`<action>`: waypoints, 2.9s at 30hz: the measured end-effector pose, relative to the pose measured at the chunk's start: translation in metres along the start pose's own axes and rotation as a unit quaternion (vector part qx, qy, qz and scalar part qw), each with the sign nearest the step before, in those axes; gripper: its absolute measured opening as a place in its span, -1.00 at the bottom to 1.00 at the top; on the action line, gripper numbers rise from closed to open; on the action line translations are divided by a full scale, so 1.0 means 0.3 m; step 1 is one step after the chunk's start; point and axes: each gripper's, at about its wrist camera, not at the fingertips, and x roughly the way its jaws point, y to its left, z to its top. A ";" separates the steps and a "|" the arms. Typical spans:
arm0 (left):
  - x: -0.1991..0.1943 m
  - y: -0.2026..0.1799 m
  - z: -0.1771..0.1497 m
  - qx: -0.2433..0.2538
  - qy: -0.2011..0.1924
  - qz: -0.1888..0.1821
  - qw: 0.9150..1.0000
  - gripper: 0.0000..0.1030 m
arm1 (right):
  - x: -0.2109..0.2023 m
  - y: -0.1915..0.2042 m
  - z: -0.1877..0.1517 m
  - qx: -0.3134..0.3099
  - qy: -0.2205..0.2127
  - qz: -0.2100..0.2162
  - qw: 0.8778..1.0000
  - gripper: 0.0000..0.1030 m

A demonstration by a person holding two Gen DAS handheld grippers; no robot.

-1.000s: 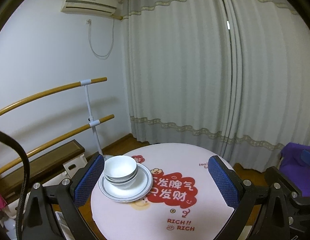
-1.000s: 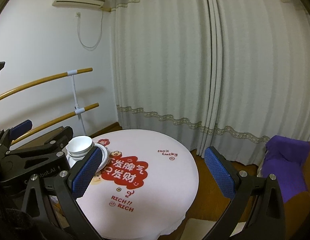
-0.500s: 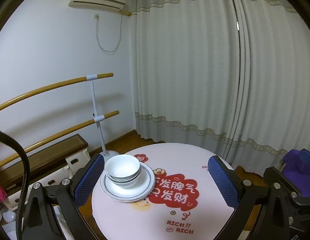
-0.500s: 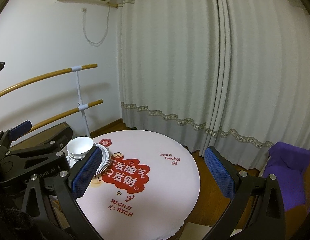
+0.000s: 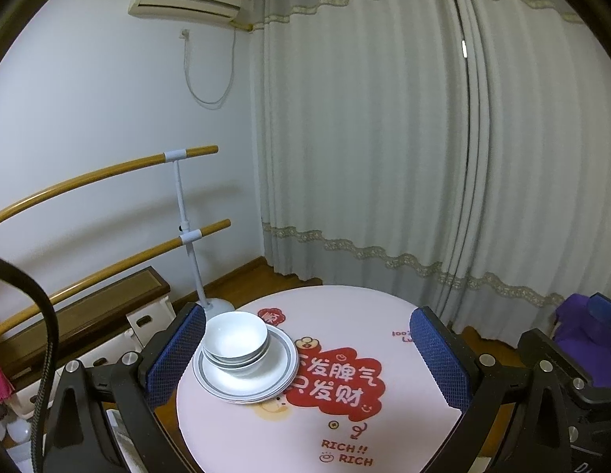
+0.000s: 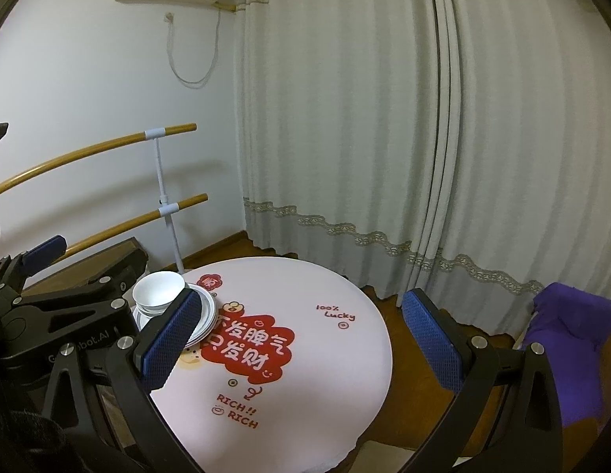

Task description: Organize plates and bowls

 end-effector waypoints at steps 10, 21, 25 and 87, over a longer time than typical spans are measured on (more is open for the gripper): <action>-0.036 0.024 -0.008 -0.001 0.007 -0.003 1.000 0.99 | -0.008 0.007 -0.010 0.000 0.006 -0.002 1.000 1.00; -0.079 0.040 -0.011 -0.001 0.009 0.000 1.000 0.99 | -0.033 0.011 -0.025 0.005 0.006 0.004 1.000 1.00; -0.087 0.032 -0.014 0.000 0.008 0.001 1.000 0.99 | -0.038 0.012 -0.026 0.007 0.006 0.006 1.000 1.00; -0.104 0.029 -0.052 0.009 -0.010 0.012 1.000 0.99 | -0.069 0.043 -0.044 0.012 0.005 0.006 1.000 1.00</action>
